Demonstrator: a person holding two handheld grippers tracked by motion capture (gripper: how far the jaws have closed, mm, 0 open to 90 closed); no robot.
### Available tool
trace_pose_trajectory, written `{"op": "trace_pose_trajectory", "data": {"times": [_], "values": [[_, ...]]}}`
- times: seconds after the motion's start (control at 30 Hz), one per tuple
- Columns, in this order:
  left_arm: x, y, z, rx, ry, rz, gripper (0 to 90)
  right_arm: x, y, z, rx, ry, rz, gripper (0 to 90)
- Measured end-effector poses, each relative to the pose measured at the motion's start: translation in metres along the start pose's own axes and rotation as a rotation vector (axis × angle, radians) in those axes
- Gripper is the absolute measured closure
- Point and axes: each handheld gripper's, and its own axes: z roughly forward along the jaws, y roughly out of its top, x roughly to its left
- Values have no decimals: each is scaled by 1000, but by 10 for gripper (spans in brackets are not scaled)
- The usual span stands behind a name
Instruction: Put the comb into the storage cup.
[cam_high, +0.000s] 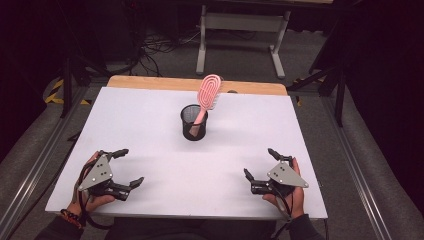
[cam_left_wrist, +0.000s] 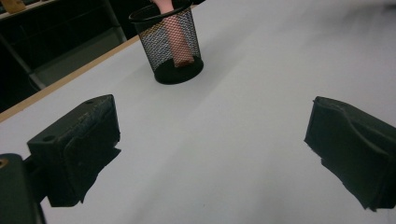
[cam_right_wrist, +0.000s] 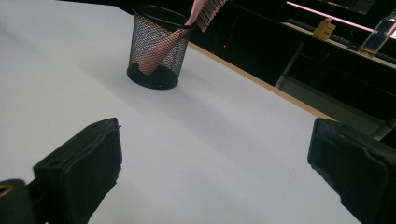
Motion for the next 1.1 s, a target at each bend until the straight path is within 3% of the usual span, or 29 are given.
{"op": "trace_pose_trajectory", "data": {"times": [0.63,1.1], "values": [[1,-1,-3,6,11,16,37,2,2,-3,-16,-43,-5,44],[5,-2,-1,13,15,9,37,2,2,-2,-24,-38,-7,50]]}}
